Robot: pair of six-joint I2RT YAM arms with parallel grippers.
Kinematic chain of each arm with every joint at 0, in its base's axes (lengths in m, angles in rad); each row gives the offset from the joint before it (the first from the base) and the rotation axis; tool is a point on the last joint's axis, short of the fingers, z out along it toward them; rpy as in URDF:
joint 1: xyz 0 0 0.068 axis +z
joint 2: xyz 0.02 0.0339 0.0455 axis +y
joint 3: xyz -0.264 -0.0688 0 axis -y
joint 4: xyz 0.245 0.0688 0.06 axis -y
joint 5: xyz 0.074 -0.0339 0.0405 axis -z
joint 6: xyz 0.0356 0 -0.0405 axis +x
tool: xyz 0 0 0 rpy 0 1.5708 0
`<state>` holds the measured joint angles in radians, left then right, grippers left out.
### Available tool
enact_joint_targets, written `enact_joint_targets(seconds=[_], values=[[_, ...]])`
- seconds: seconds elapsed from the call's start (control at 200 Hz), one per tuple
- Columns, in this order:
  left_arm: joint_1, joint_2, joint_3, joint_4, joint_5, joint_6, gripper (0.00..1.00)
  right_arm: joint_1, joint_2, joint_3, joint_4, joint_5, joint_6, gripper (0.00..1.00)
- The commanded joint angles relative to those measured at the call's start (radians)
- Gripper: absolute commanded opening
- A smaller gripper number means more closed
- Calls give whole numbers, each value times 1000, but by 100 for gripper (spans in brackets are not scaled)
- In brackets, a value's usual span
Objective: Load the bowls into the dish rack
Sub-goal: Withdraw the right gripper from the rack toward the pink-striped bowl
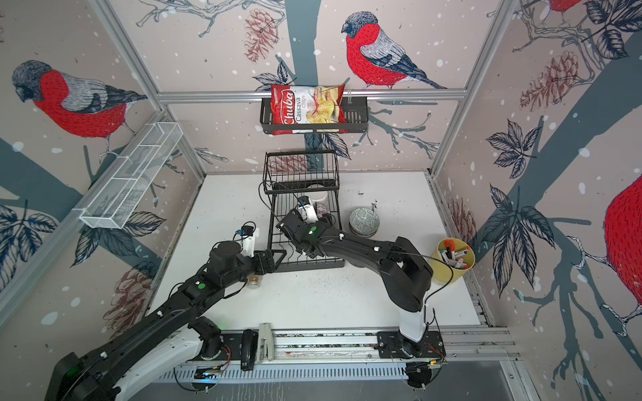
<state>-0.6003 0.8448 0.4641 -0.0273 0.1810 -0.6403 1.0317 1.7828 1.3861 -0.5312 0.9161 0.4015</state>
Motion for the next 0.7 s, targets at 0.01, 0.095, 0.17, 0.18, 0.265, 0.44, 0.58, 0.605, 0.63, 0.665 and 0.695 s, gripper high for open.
enact_joint_targets(seconds=[0.01,0.095,0.17,0.18,0.265,0.44,0.58,0.605,0.63,0.665,0.695], values=[[-26,33,18,57,-25,-16,92,-11,-73,-51,25,-44,52,64],[-47,67,35,80,-26,-23,92,-29,-129,-96,31,-74,62,64],[-75,100,55,92,-37,-25,91,-46,-175,-140,30,-94,81,64],[-79,104,58,92,-39,-23,91,-50,-180,-146,31,-95,84,63],[-118,142,86,98,-58,-19,91,-80,-234,-200,29,-129,107,63],[-175,228,129,129,-64,-15,91,-157,-351,-324,24,-218,154,60],[-199,300,152,163,-51,-17,91,-222,-435,-418,25,-290,176,59],[-200,312,156,169,-47,-18,91,-233,-446,-432,24,-302,180,59],[-203,325,162,174,-41,-19,91,-244,-457,-446,22,-317,184,59],[-204,342,167,180,-37,-19,91,-261,-469,-465,22,-337,189,59],[-206,353,174,184,-30,-20,91,-276,-478,-480,23,-353,195,59]])
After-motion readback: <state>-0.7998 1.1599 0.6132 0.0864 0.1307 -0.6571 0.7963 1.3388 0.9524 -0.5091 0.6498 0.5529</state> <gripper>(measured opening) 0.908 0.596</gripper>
